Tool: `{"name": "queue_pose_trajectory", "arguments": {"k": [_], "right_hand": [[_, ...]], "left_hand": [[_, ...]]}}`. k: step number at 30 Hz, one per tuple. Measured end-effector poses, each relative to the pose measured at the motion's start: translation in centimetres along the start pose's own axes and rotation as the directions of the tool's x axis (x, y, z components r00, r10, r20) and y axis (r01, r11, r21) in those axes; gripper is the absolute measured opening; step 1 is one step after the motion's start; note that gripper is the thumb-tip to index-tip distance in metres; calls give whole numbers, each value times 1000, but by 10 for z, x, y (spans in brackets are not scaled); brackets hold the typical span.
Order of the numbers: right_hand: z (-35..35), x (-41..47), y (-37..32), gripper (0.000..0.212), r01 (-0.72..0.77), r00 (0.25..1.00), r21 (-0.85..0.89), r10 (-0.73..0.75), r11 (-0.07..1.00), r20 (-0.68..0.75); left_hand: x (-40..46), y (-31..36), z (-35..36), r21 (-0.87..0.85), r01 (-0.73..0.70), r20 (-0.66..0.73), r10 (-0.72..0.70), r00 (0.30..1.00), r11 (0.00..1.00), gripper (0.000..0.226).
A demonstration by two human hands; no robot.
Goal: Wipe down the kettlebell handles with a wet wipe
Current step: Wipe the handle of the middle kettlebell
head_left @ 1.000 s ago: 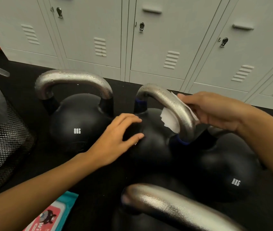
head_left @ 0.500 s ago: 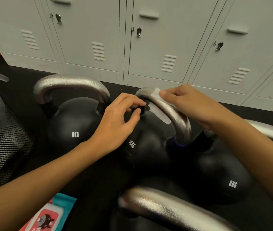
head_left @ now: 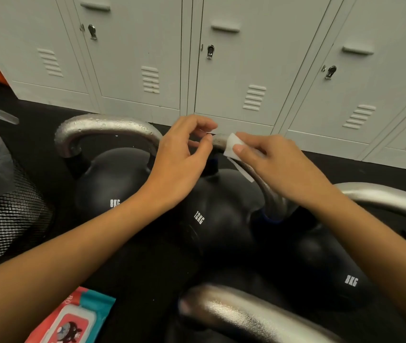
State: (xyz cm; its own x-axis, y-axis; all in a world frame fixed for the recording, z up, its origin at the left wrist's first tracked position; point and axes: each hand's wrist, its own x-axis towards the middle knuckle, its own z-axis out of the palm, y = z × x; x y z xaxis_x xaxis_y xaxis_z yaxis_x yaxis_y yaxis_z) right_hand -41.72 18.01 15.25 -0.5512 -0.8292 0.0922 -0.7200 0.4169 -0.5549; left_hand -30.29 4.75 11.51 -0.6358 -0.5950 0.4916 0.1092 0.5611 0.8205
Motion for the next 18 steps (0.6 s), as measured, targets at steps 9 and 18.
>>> {"name": "queue_pose_trajectory", "arguments": {"k": [9, 18], "right_hand": [[12, -39, 11, 72, 100, 978, 227, -53, 969, -203], [10, -43, 19, 33, 75, 882, 856, 367, 511, -296]], "left_hand": [[-3, 15, 23, 160, -337, 195, 305, 932, 928, 24], [-19, -1, 46, 385, -697, 505, 494, 708, 605, 40]]}}
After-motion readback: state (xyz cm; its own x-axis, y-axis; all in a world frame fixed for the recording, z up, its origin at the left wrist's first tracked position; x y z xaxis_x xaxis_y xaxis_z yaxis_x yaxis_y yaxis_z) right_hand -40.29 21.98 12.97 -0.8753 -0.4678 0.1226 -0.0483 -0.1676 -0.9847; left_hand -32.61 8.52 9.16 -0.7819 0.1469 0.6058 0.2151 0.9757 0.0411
